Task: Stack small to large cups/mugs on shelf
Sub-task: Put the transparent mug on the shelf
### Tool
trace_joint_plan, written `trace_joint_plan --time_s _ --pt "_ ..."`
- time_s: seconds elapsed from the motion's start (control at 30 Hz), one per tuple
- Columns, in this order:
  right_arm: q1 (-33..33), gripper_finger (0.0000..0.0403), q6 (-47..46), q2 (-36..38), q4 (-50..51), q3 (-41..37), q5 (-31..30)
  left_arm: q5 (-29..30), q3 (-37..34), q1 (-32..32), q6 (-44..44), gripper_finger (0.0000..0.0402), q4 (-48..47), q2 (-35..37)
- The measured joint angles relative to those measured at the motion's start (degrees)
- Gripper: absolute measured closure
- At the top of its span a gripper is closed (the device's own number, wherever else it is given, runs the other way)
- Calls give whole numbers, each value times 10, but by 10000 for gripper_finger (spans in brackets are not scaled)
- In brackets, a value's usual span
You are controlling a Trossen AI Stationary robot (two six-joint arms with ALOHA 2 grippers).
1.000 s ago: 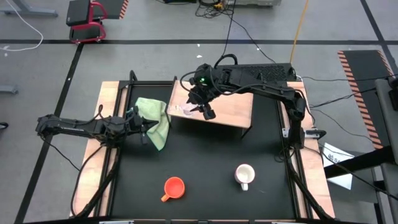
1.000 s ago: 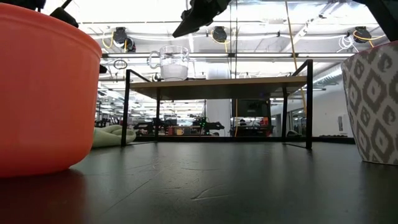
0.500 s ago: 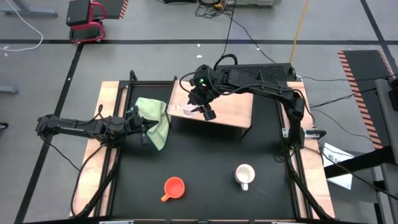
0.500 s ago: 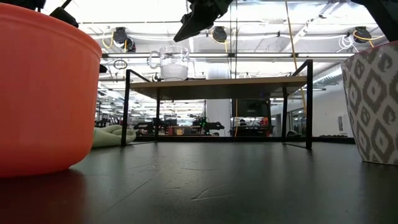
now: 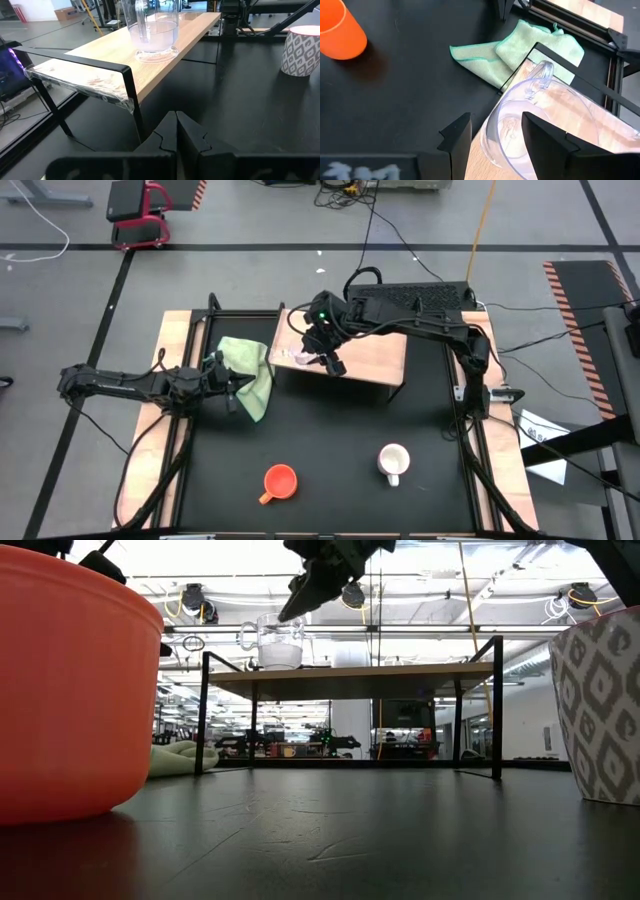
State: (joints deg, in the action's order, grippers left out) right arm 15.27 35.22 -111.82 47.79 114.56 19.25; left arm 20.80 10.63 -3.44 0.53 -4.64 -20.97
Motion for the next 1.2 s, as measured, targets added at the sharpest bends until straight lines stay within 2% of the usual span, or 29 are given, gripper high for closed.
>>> trace_joint_plan --time_s 0.23,0.33,0.8,1.03,1.2 --pt "0 240 7 0 -3 0 -29 0 0 0 0 394 0 0" --pt "0 254 11 0 -6 0 -30 0 0 0 0 399 -1 0" --pt "0 394 27 0 -32 -7 -29 0 0 0 0 389 -4 0" --pt "1 400 44 0 -52 -44 -30 0 0 0 0 399 -4 0" --pt "2 401 69 0 -51 -46 -48 0 0 0 0 389 -4 0"
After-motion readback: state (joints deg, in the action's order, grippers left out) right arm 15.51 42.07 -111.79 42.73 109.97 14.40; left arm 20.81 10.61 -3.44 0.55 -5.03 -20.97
